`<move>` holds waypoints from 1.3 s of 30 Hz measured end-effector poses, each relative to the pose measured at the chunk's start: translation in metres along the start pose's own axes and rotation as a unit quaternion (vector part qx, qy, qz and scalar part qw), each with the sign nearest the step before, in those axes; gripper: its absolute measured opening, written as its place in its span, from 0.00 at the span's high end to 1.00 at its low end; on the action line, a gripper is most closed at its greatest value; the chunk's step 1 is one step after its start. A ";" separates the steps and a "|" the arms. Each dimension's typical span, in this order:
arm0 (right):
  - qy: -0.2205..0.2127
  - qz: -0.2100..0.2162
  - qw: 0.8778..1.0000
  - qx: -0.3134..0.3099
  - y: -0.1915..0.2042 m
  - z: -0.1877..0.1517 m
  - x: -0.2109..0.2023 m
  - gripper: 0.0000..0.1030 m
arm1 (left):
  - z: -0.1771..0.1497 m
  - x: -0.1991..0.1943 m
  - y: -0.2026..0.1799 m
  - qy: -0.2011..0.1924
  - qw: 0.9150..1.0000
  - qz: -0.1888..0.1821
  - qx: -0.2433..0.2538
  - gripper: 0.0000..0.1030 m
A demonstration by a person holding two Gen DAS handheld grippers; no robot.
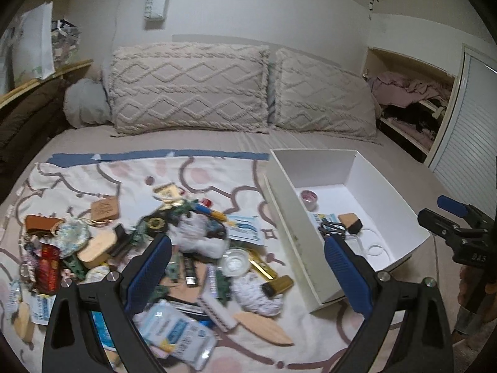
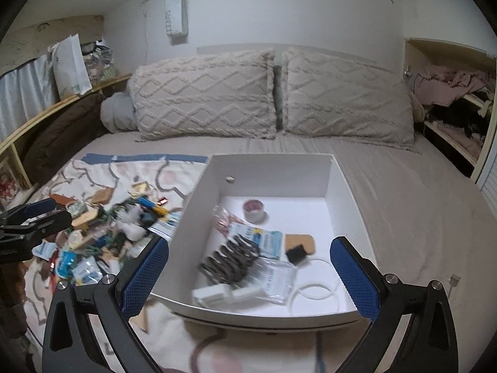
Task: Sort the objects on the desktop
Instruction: 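Withdraw both open tools up and away from the box, then move both tools down over the pile of items on the bed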
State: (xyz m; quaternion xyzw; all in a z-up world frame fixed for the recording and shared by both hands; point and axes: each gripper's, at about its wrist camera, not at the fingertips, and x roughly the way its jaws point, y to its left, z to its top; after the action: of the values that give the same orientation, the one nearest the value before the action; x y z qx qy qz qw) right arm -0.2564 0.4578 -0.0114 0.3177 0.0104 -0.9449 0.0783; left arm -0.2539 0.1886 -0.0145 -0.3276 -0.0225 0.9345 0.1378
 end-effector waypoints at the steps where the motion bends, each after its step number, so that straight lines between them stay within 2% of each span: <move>1: -0.002 0.002 1.000 -0.001 0.006 0.000 -0.001 0.00 | 0.000 -0.005 0.006 -0.003 1.000 0.003 0.000 0.04; 13: -0.016 0.023 1.000 -0.011 0.072 0.001 -0.014 0.00 | 0.000 -0.057 0.065 -0.039 0.999 0.029 -0.016 0.04; 39: -0.035 0.035 0.999 -0.013 0.167 0.003 -0.038 0.00 | -0.018 -0.146 0.182 -0.088 0.991 0.085 -0.049 0.04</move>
State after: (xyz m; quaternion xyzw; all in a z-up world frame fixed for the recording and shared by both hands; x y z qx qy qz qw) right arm -0.2023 0.2982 0.0187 0.2833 0.0084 -0.9519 0.1162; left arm -0.1778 -0.0272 0.0354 -0.2511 -0.0526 0.9657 0.0391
